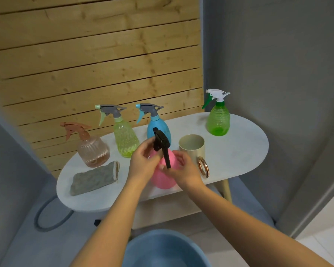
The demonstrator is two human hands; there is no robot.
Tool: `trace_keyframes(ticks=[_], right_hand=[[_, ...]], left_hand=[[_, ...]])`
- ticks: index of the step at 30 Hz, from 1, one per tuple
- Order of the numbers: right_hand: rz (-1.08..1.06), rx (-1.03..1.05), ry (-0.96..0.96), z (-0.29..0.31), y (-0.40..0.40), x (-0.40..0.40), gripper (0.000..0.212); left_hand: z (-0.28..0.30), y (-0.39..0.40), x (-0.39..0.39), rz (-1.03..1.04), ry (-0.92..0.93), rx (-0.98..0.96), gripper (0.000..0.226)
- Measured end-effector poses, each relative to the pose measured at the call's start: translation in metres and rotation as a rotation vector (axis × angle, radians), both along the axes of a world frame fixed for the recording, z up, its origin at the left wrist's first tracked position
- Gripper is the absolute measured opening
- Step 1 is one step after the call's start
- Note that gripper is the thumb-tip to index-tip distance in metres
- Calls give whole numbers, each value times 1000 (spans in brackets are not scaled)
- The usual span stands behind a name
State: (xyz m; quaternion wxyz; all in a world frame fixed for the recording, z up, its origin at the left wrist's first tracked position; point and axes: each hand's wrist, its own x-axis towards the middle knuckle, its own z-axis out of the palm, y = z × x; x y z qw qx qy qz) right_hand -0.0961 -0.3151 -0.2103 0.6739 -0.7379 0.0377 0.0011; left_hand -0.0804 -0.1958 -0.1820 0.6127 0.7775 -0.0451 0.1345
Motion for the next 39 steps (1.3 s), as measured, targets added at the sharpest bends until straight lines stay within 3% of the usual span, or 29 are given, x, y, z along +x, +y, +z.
trace_keyframes(ticks=[5,10,13,16,19,24,28,33,36,39], right_hand=[[48,-64,-46,1,-3,2,60],[152,13,-152,7,-9,12,49],[198,54,-149,13,-16,22,42],[237,73,-172,20,-13,26,33],[244,19,-197,21,-6,30,34],[123,101,-220,19,6,29,24],[88,224,-186,16,13,27,34],[69,174,-211,16,18,21,21],[-50,178,-238,12,23,21,35],[-1,195,-225,10,24,22,41]], left_hand=[[-7,5,6,112,-121,83,36],[-14,-2,-3,68,-106,-216,42],[-20,-3,-10,95,-158,-96,26],[-24,-1,-12,108,-79,12,18],[-24,5,-15,-16,109,1,12],[-25,22,-14,-145,173,50,56],[-31,18,-12,-147,158,28,58],[-32,18,-14,-123,158,2,59],[-29,18,-15,-114,158,19,55],[-31,18,-14,-111,164,34,55]])
